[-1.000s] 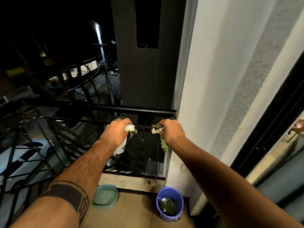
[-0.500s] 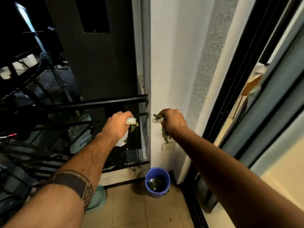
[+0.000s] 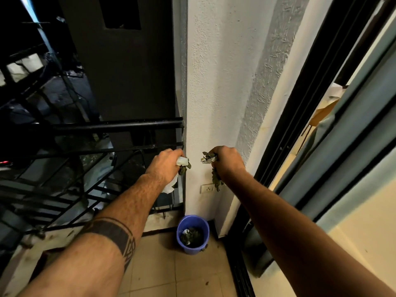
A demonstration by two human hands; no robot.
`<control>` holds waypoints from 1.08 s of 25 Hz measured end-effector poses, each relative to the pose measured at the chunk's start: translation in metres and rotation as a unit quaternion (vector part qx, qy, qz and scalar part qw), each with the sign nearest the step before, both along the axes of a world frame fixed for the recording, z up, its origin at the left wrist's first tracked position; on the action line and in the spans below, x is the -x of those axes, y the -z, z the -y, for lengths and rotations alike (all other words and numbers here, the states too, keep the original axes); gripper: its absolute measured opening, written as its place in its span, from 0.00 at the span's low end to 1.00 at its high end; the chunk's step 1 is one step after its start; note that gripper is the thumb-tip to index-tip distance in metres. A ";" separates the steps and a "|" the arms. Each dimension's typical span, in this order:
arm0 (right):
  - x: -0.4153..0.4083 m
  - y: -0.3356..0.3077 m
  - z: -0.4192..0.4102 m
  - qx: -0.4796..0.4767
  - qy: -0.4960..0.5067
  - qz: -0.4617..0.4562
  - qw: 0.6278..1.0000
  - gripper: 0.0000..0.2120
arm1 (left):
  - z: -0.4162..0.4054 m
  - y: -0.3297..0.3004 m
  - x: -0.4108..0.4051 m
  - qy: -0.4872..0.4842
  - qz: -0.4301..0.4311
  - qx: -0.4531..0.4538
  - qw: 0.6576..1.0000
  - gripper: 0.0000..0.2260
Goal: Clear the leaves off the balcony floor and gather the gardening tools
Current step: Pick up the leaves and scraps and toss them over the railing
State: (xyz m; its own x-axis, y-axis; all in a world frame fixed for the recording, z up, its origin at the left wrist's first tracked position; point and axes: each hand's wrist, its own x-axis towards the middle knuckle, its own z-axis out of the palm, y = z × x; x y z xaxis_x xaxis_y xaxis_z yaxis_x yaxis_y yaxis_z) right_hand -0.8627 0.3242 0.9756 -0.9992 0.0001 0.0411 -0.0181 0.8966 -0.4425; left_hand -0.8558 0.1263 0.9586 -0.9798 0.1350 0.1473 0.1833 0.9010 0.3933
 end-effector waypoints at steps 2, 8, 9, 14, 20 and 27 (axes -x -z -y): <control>0.015 0.004 -0.011 -0.007 -0.029 0.005 1.000 0.18 | -0.013 0.002 0.007 -0.027 0.007 -0.003 1.000 0.13; 0.045 0.039 -0.041 0.002 -0.080 0.035 0.996 0.19 | -0.045 0.032 0.021 -0.090 0.030 0.009 0.995 0.14; 0.050 0.050 -0.045 -0.004 -0.083 0.036 0.996 0.20 | -0.048 0.043 0.024 -0.094 0.034 0.012 0.995 0.14; 0.080 0.116 -0.051 -0.016 -0.082 0.033 0.996 0.22 | -0.049 0.112 0.046 -0.096 0.034 0.019 0.995 0.13; 0.110 0.251 -0.047 -0.017 -0.070 0.022 0.997 0.24 | -0.043 0.253 0.077 -0.087 0.017 0.036 0.995 0.13; 0.144 0.467 -0.044 -0.015 -0.055 -0.002 0.998 0.26 | -0.044 0.469 0.126 -0.056 0.004 0.041 0.998 0.13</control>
